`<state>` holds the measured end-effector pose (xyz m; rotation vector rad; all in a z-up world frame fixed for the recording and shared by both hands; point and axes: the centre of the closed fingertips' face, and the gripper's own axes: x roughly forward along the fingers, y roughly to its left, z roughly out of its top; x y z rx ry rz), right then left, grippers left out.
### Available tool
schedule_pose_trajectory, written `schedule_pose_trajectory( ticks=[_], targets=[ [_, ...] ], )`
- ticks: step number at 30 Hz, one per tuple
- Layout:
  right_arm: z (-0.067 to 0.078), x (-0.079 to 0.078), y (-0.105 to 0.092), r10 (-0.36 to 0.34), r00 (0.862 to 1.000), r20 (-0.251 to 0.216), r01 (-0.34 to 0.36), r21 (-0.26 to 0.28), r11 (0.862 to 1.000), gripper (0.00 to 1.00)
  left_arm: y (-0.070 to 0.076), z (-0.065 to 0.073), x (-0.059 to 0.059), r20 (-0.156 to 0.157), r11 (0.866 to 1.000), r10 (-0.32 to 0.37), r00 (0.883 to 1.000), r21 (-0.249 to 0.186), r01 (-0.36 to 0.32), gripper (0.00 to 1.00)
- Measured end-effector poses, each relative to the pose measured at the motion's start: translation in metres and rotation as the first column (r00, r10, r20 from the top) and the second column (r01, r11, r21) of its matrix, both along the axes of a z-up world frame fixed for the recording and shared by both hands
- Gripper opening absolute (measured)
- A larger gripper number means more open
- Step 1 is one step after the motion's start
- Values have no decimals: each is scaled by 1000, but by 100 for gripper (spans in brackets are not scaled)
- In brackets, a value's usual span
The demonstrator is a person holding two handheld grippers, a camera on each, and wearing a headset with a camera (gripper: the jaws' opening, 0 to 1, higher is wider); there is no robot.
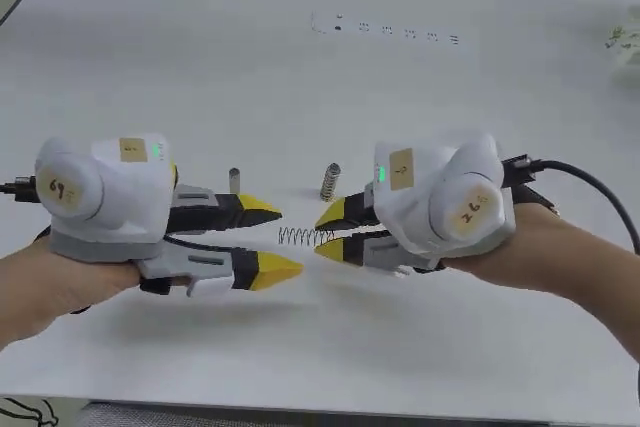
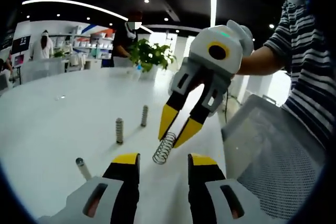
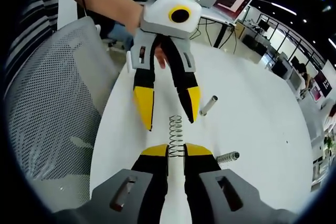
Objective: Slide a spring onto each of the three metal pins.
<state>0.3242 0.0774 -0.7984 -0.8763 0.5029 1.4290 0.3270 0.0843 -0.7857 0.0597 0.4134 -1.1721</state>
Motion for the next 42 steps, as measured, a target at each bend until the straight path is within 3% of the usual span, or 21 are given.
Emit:
schedule_pose_trajectory(
  ticks=[20, 29, 30, 42],
  targets=[
    [9, -1, -6, 9, 1000, 8, -9, 19, 1000, 8, -16, 6, 2, 22, 999, -42, 999, -30, 42, 7],
    [11, 1, -7, 3, 1000, 6, -3, 27, 1000, 8, -16, 9, 2, 30, 998, -44, 999, -34, 45, 5],
    [11, 1, -7, 3, 1000, 7, -3, 27, 1000, 8, -16, 10, 2, 48, 998, -55, 997, -35, 56, 4],
    [11, -3, -8, -23, 999, -22, 24, 42, 999, 8, -18, 10, -4, 34, 994, -105, 994, -27, 106, 2]
  ],
)
